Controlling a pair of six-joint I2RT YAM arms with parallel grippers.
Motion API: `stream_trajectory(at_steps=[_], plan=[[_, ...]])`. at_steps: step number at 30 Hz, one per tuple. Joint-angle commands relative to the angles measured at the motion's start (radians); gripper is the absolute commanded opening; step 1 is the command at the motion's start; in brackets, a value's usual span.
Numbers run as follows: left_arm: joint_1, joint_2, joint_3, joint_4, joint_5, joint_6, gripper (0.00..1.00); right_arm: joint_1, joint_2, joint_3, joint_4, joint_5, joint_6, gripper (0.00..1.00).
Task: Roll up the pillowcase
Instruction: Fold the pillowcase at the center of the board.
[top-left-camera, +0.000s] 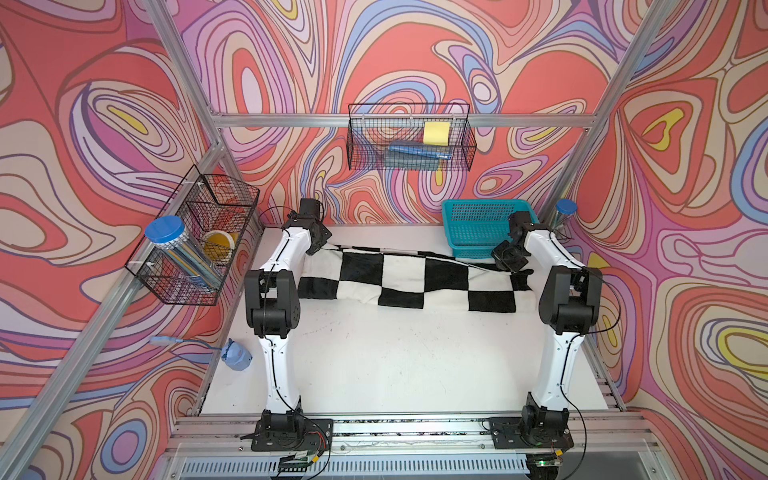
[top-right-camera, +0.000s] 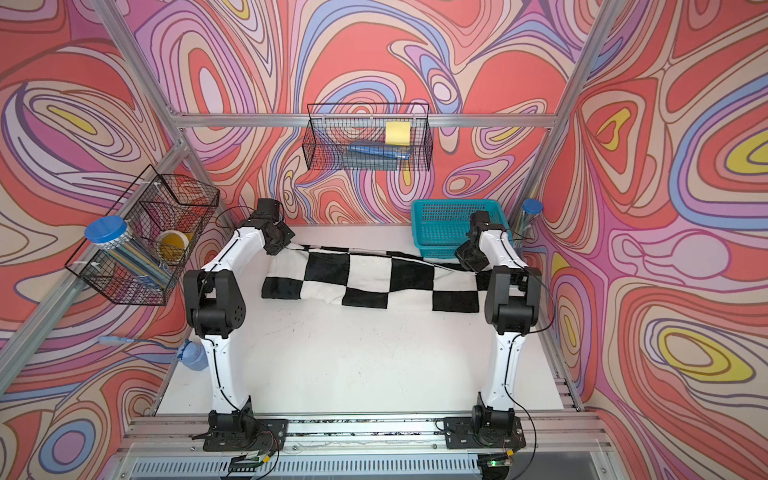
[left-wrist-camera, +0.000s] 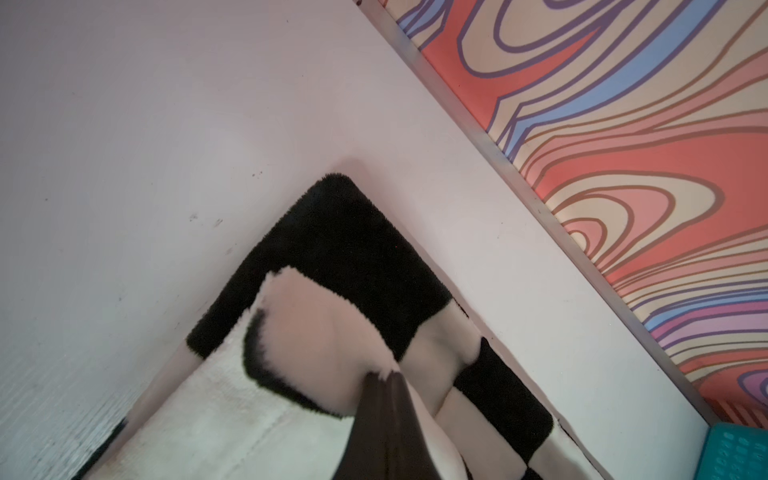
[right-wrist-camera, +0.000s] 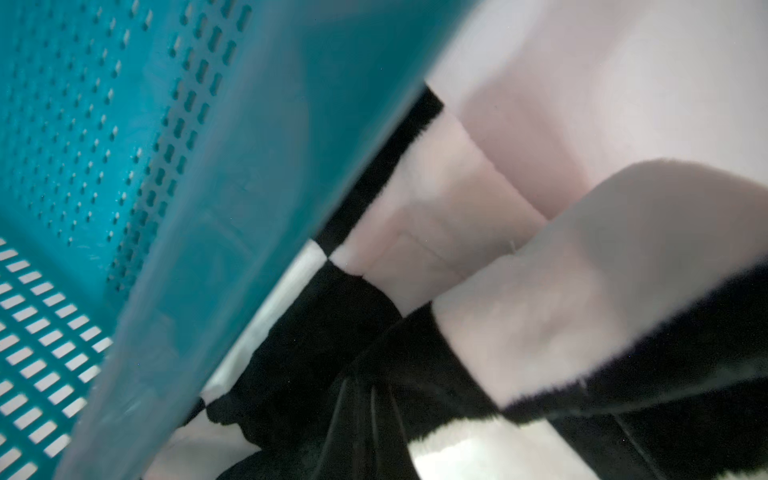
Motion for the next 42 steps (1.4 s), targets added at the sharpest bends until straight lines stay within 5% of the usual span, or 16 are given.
stream_trajectory(at_steps=[1, 18, 19, 21, 24, 32, 34, 36, 37, 39, 42], plan=[[0.013, 0.027, 0.027, 0.042, -0.003, 0.041, 0.0, 0.007, 0.01, 0.028, 0.027, 0.043, 0.013, 0.0], [0.062, 0.108, 0.05, 0.144, 0.121, 0.023, 0.0, 0.027, 0.043, 0.019, 0.143, 0.052, 0.06, 0.0], [0.063, 0.113, 0.046, 0.159, 0.142, 0.019, 0.0, 0.029, 0.044, 0.018, 0.142, 0.05, 0.064, 0.07], [0.062, 0.12, 0.029, 0.193, 0.182, 0.001, 0.28, 0.036, 0.033, 0.011, 0.132, 0.061, 0.073, 0.36], [0.062, 0.111, 0.02, 0.234, 0.237, -0.004, 0.49, 0.043, -0.031, -0.05, 0.181, 0.086, 0.064, 0.5], [0.06, 0.016, 0.012, 0.269, 0.325, -0.003, 0.63, 0.046, -0.195, -0.153, 0.231, 0.125, 0.015, 0.54], [0.047, -0.044, -0.045, 0.273, 0.351, -0.006, 0.62, 0.048, -0.245, -0.187, 0.226, 0.123, -0.002, 0.53], [0.027, -0.105, -0.122, 0.245, 0.359, -0.017, 0.51, 0.049, -0.283, -0.236, 0.215, 0.114, -0.022, 0.42], [0.015, -0.138, -0.178, 0.238, 0.377, -0.019, 0.39, 0.049, -0.302, -0.262, 0.199, 0.11, -0.036, 0.3], [-0.02, -0.205, -0.278, 0.197, 0.37, -0.033, 0.0, 0.049, -0.336, -0.335, 0.194, 0.107, -0.058, 0.0], [-0.096, -0.263, -0.399, 0.129, 0.375, -0.044, 0.0, 0.047, -0.348, -0.424, 0.19, 0.083, -0.093, 0.0]])
